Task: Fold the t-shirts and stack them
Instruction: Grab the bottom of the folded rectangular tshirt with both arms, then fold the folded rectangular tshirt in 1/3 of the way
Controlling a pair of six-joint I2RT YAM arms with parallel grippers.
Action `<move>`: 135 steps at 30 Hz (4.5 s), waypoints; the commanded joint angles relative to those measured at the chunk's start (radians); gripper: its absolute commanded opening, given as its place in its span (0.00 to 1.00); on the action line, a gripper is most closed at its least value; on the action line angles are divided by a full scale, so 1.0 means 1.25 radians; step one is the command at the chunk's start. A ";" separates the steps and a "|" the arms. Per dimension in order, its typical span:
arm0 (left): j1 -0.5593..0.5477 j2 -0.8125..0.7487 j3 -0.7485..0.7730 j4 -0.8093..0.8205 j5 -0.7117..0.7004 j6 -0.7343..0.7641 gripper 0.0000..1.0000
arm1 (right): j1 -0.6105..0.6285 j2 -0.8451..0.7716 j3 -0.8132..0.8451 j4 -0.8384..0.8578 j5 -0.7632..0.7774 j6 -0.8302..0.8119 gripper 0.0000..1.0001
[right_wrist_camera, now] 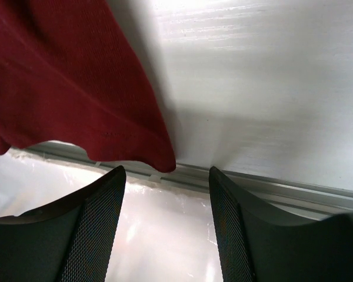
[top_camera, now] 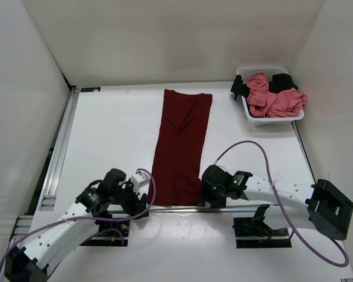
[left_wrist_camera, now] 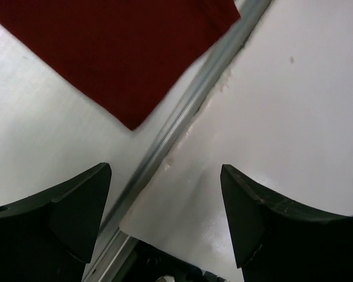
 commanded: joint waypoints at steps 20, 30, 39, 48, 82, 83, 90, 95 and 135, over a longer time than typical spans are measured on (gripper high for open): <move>-0.044 0.501 0.388 -0.159 -0.136 0.001 0.79 | -0.006 -0.068 -0.033 0.006 0.029 0.049 0.63; -0.058 0.580 0.328 0.003 -0.096 0.001 0.79 | -0.006 -0.068 -0.073 0.029 0.036 0.073 0.63; -0.091 0.720 0.328 0.039 -0.192 0.001 0.67 | -0.006 -0.053 -0.066 0.047 0.029 0.065 0.63; -0.091 0.686 0.311 0.039 -0.179 0.001 0.48 | -0.006 -0.020 -0.066 0.082 0.014 0.049 0.62; -0.114 0.631 0.317 -0.057 -0.193 0.001 0.10 | -0.033 0.090 0.067 0.105 -0.076 -0.248 0.58; -0.114 0.631 0.317 -0.057 -0.193 0.001 0.10 | -0.033 0.090 0.047 0.127 -0.076 -0.248 0.58; -0.114 0.622 0.317 -0.065 -0.201 0.001 0.10 | -0.041 0.116 -0.013 0.249 -0.145 -0.189 0.51; -0.114 0.622 0.333 -0.072 -0.201 0.001 0.10 | -0.022 0.087 -0.045 0.265 -0.145 -0.142 0.42; 0.151 1.009 1.002 -0.258 -0.348 0.001 0.10 | -0.351 0.197 0.447 -0.015 -0.171 -0.367 0.00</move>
